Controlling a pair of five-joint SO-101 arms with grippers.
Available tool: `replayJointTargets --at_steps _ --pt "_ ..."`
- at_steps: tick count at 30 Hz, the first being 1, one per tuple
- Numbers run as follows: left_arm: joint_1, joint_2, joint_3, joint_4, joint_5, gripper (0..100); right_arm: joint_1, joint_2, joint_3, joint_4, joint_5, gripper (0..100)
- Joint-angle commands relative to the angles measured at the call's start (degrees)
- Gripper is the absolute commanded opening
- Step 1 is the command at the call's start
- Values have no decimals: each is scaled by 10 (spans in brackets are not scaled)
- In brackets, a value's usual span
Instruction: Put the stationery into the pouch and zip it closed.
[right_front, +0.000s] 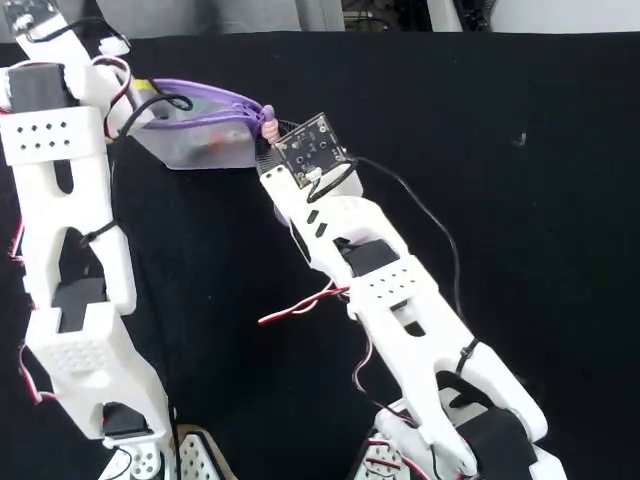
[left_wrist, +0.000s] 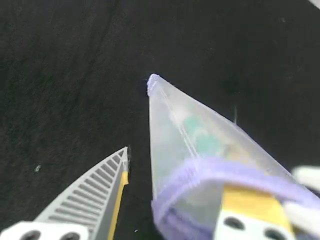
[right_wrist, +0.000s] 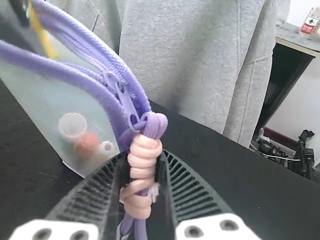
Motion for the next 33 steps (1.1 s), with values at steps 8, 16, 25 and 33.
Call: replayJointTargets --at_steps 8,16,25,33 --pt "13 -196 -40 4 -10 349 7 -5 -52 12 3 11" --pt "13 -325 47 4 -57 347 7 -5 -125 123 -1 11" --pt "17 -462 280 4 -58 347 10 -5 -228 253 3 11" --pt "116 -650 475 -11 -56 347 7 -5 -346 383 23 11"
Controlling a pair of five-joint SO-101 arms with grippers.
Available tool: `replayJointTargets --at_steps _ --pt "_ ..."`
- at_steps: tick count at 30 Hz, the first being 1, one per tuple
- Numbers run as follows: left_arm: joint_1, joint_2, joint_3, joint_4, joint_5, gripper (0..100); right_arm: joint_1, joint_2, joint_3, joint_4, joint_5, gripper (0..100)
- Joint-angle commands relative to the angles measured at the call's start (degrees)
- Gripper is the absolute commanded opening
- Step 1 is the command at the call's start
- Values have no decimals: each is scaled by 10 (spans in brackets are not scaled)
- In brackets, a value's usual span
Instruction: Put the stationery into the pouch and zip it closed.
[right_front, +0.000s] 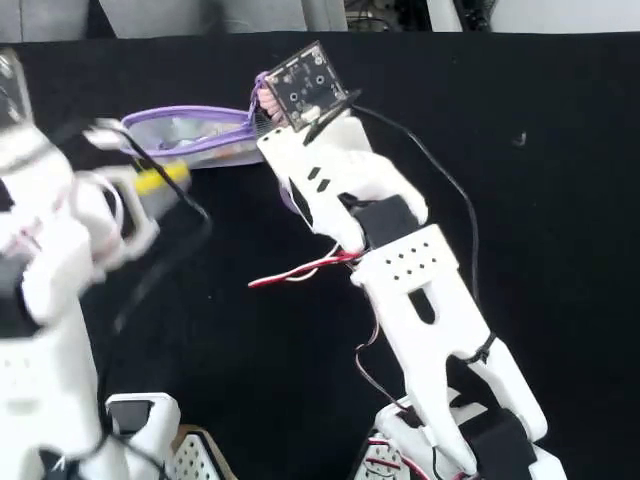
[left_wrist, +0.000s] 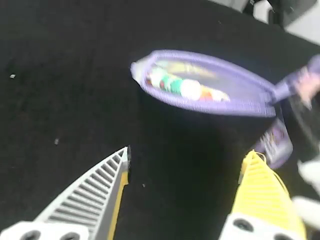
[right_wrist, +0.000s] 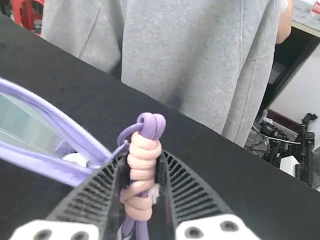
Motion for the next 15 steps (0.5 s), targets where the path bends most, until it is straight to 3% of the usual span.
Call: replayJointTargets --at_steps 1,11,15 --pt "91 -113 102 -32 -3 347 5 -5 -83 56 20 11" --pt "116 -302 472 -330 -3 347 4 -5 -182 134 23 11" --pt "116 -376 586 -403 -3 347 4 -5 -236 190 20 11"
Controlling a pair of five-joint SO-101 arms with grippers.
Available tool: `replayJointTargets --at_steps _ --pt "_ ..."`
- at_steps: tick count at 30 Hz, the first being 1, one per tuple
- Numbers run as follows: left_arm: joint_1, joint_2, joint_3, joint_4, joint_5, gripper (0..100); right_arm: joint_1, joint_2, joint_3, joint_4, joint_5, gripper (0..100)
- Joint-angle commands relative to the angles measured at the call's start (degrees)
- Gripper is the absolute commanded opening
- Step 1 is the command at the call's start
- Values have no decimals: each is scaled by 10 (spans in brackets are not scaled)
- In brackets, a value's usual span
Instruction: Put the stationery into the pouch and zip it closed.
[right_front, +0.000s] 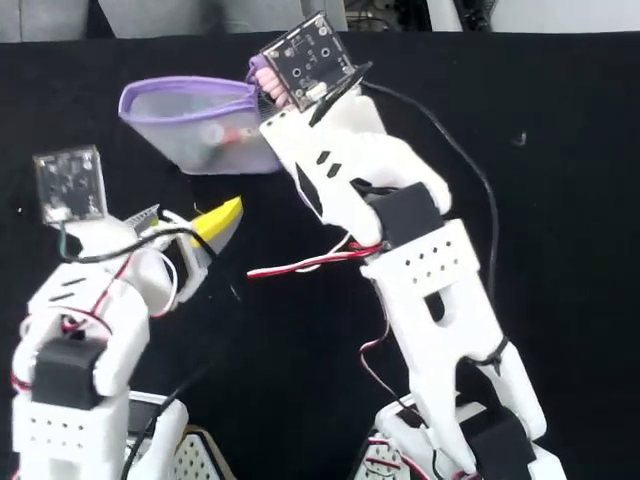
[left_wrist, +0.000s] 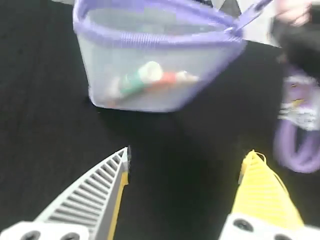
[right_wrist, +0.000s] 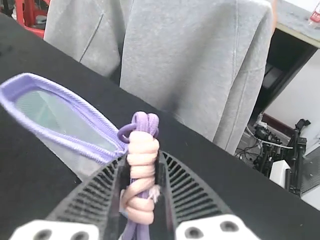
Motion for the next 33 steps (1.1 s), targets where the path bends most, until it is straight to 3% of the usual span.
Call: replayJointTargets --at_steps 1,6,15,25,33 --pt "7 -85 115 -89 -2 347 -4 -6 -96 57 0 11" --pt "7 -190 216 -135 37 347 -57 -6 -148 142 4 11" --pt "6 -342 291 -127 41 347 -120 -3 -156 189 4 11" --pt "6 -338 291 -136 41 347 -165 -6 -159 210 -1 11" --pt "1 -338 341 -215 42 346 -214 -6 -187 266 -1 11"
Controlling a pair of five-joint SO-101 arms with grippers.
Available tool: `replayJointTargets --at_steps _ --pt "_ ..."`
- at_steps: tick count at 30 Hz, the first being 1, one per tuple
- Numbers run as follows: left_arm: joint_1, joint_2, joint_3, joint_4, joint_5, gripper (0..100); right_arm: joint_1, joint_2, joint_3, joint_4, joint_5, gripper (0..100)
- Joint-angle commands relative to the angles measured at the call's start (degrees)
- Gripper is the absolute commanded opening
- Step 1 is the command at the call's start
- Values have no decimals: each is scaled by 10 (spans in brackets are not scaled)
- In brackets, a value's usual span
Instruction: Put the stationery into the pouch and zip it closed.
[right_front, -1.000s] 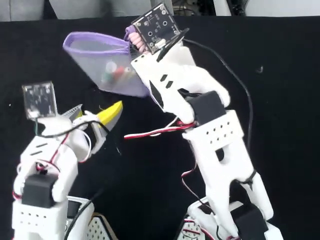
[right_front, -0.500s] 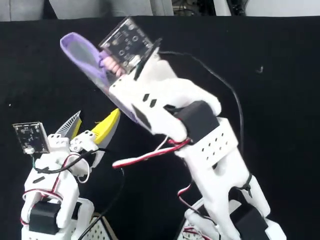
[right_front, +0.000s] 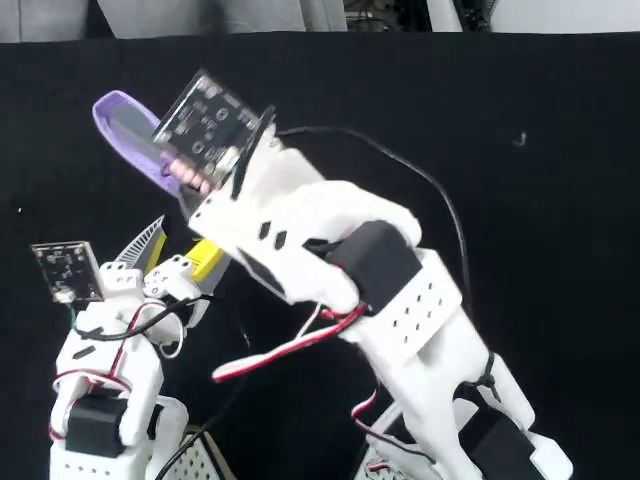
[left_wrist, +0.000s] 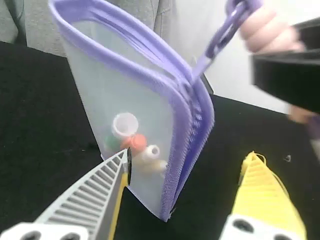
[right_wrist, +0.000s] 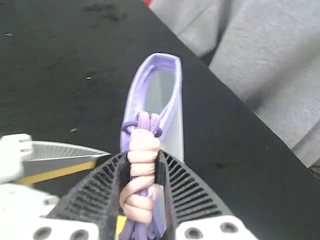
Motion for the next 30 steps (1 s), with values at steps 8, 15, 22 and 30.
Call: replayJointTargets --at_steps 8,15,22,30 --pt "-15 -2 10 -69 6 341 -34 -6 -46 57 -3 11" --pt "-68 -1 49 -135 5 287 -36 -6 -45 84 -21 11" --pt "-67 -1 50 -130 5 152 18 -6 -22 33 -21 11" --pt "-66 -1 48 -130 3 29 63 -2 22 -50 -21 11"
